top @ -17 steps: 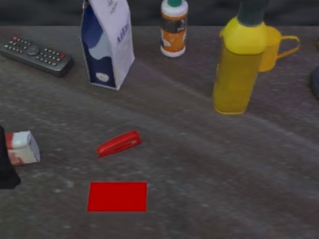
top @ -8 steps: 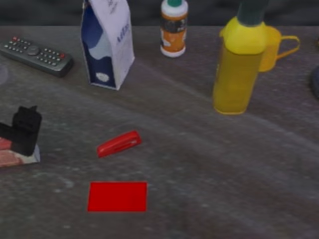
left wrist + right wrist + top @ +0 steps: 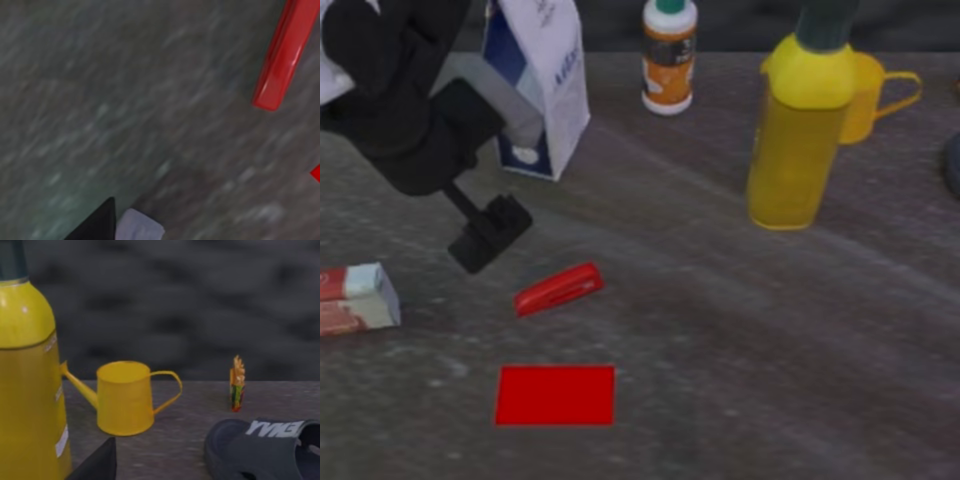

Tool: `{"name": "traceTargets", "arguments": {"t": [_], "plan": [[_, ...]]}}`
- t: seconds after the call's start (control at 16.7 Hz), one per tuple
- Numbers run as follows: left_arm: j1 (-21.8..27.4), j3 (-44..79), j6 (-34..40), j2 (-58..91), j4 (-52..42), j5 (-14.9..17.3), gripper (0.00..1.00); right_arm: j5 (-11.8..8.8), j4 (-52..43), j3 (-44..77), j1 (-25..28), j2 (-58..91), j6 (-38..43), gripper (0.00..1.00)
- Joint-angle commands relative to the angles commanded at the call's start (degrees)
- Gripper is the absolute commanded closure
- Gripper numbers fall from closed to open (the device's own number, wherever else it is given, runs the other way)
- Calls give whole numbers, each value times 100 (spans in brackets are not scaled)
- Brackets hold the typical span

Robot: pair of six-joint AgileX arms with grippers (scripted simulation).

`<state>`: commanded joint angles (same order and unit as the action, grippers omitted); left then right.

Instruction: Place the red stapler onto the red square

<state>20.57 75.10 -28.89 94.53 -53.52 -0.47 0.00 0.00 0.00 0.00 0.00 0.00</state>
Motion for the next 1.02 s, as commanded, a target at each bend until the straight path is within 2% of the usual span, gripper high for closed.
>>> {"name": "traceTargets", "arguments": {"t": [0.24,0.48,1.02], "plan": [[378,1432,-511,1610,-914,20,0,0,0,0,0,0,0,0],[591,2298,-803,2548,-1394,42,0,0,0,0,0,0,0,0],[608,2248,-858,2737,-1226,46,0,0,0,0,0,0,0,0]]}}
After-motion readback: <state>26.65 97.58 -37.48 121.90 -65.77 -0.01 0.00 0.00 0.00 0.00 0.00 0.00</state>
